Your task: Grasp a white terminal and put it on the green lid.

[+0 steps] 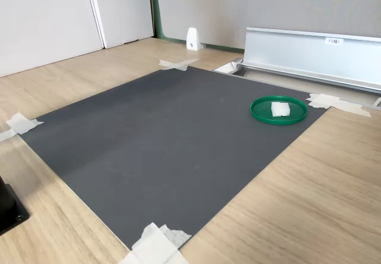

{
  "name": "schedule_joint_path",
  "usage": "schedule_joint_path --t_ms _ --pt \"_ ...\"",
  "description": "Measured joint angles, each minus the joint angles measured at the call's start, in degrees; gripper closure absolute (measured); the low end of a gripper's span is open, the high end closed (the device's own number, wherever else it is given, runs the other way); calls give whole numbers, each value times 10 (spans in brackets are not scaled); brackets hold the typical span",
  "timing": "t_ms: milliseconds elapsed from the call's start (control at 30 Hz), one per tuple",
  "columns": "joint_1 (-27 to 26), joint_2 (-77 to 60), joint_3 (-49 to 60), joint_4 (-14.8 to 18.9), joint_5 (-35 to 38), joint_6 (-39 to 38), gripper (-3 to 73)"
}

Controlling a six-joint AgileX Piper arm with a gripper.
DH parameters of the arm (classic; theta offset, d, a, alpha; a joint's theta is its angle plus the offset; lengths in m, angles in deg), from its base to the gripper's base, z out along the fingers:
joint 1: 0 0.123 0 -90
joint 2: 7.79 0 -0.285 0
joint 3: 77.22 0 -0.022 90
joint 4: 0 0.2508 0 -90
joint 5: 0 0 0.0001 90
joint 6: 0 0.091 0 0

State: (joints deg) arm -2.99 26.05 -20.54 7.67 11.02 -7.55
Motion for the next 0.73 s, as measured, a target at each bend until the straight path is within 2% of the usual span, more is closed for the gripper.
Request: schedule_joint_path --t_ms 267,733 --pt "0 -130 105 9 -2 26 702" --pt "0 -223 174 10 8 28 702"
